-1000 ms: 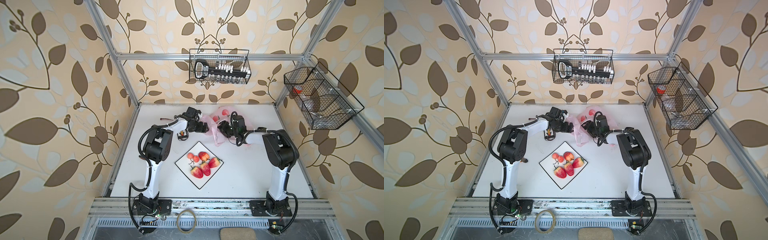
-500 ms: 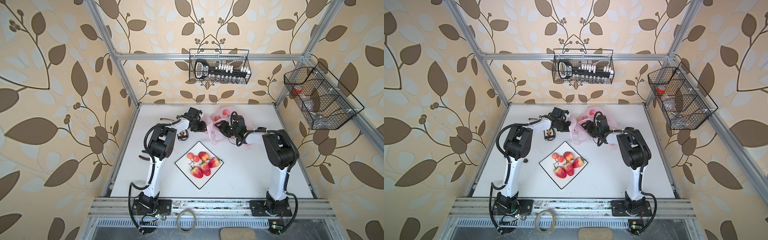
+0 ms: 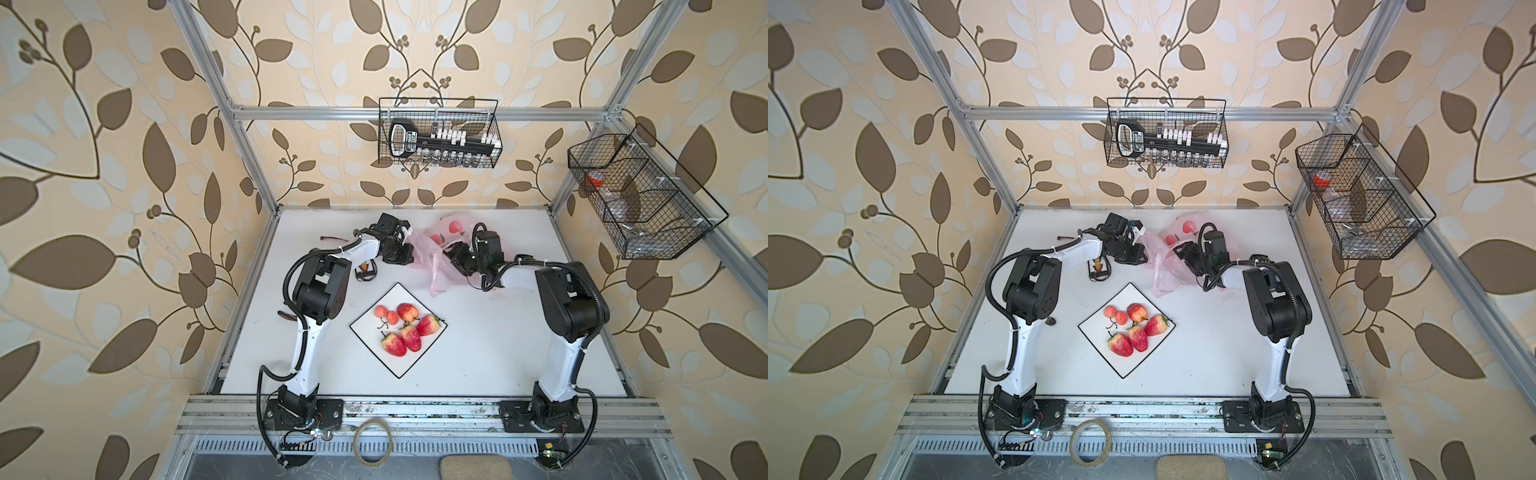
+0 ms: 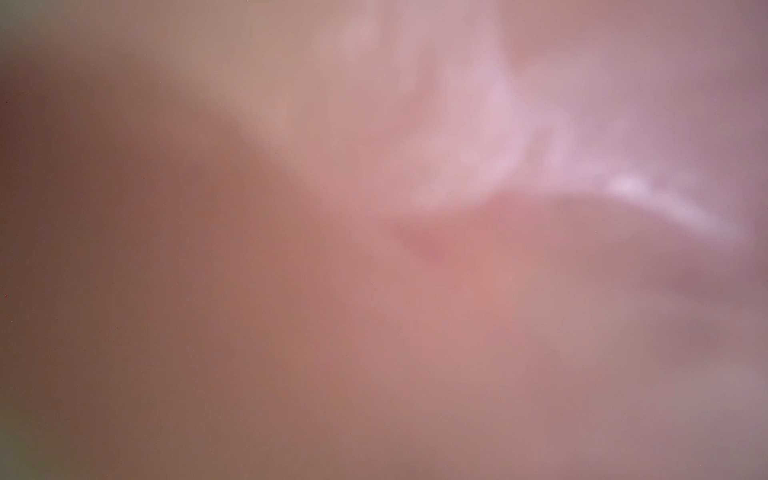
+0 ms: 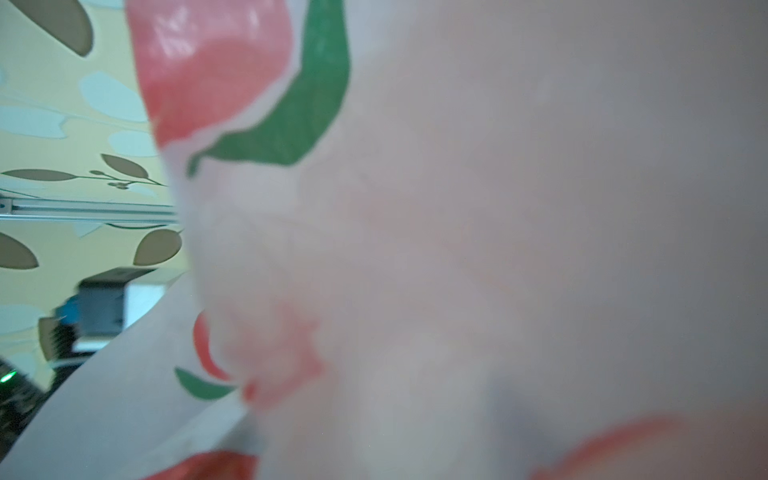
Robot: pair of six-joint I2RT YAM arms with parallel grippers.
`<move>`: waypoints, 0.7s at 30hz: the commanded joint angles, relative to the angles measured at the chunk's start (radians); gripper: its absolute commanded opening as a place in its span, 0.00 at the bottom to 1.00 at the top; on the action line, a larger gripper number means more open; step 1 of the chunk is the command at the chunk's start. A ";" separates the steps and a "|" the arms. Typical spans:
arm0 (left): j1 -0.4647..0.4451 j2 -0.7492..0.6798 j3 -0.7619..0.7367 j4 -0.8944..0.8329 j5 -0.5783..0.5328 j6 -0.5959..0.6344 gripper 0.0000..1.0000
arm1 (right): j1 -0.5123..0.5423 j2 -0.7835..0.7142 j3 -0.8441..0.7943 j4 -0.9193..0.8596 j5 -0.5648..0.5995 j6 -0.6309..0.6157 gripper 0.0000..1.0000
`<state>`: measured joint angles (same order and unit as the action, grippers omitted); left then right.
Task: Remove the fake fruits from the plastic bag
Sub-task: 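Lift and pull the bag open with both grippers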
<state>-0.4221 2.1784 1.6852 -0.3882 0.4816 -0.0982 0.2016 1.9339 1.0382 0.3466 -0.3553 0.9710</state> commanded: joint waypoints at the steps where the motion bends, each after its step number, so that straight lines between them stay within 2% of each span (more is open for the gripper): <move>1: -0.076 -0.164 0.033 -0.085 0.054 0.211 0.00 | -0.032 -0.072 -0.053 -0.018 0.016 -0.047 0.70; 5: -0.164 -0.177 0.143 -0.230 0.015 0.413 0.00 | -0.080 -0.146 -0.129 -0.040 0.037 -0.100 0.71; 8: -0.213 -0.183 0.185 -0.263 -0.037 0.525 0.00 | -0.107 -0.202 -0.190 -0.046 0.057 -0.113 0.71; 11: -0.225 -0.193 0.174 -0.239 -0.151 0.577 0.00 | -0.127 -0.255 -0.239 -0.055 0.080 -0.126 0.72; 15: -0.225 -0.187 0.124 -0.163 -0.425 0.624 0.00 | -0.151 -0.302 -0.292 -0.074 0.105 -0.146 0.74; 17: -0.225 -0.184 0.089 -0.109 -0.525 0.657 0.00 | -0.156 -0.327 -0.314 -0.084 0.129 -0.154 0.74; 19: -0.225 -0.187 0.055 -0.061 -0.575 0.689 0.00 | -0.158 -0.352 -0.334 -0.095 0.155 -0.161 0.74; 21: -0.225 -0.206 0.021 -0.012 -0.553 0.715 0.00 | -0.158 -0.380 -0.358 -0.102 0.174 -0.166 0.74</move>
<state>-0.6483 2.0201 1.7348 -0.4953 0.0315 0.5262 0.0456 1.5982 0.7094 0.2718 -0.2344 0.8337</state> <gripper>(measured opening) 0.048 0.740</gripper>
